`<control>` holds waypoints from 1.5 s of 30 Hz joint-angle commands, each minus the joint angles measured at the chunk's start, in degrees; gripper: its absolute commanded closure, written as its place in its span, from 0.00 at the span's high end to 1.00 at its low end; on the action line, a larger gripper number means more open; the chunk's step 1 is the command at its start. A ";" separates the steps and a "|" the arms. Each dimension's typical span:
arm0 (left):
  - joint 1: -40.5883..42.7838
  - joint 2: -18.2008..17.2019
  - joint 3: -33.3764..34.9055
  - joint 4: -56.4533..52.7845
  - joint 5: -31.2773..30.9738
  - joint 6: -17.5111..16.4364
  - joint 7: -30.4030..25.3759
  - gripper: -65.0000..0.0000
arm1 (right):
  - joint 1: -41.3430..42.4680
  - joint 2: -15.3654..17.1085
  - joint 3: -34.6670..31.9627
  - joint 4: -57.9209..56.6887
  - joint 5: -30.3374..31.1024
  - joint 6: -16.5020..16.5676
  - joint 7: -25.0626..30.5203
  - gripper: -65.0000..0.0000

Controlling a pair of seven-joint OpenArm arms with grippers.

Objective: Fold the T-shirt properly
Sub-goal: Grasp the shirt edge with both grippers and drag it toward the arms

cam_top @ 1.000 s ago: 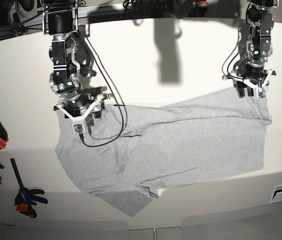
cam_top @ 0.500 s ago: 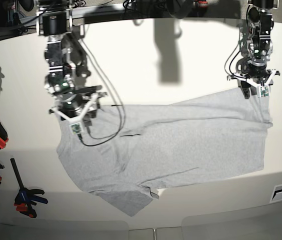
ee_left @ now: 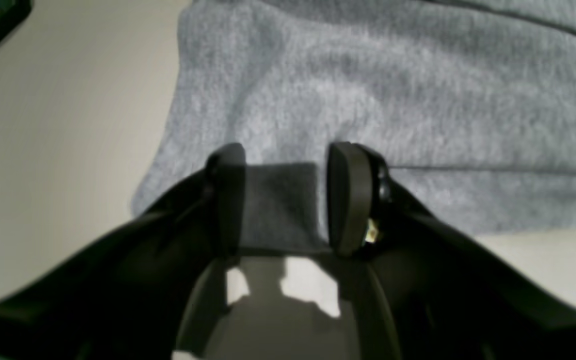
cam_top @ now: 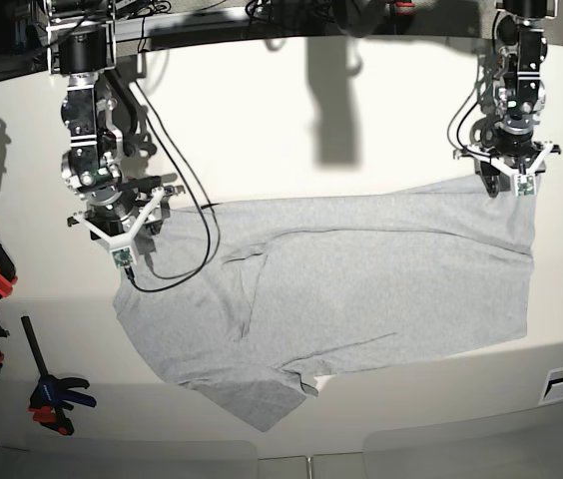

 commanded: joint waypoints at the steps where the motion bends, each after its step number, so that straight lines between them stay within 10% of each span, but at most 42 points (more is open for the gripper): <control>1: 3.23 -1.70 -0.15 0.33 0.98 1.38 5.79 0.38 | -0.04 1.38 0.26 -0.02 -1.84 -0.17 -3.74 0.46; 14: 14.73 -4.15 -0.15 15.15 0.48 1.42 4.39 0.38 | -4.85 2.54 0.26 0.20 -1.55 1.70 -3.98 0.46; 20: 13.09 -4.15 -3.54 23.45 -10.60 1.38 4.59 0.38 | -5.90 3.39 0.26 0.48 -1.14 1.68 -3.41 0.46; 32: 1.40 0.48 -6.82 8.48 -21.33 -5.90 13.84 0.38 | -5.90 3.28 0.26 2.80 0.11 1.73 -3.93 0.46; 45: 11.54 -0.22 -6.91 13.18 -19.26 -6.25 18.01 0.38 | -13.55 3.58 0.26 6.88 -0.04 1.70 -5.62 0.46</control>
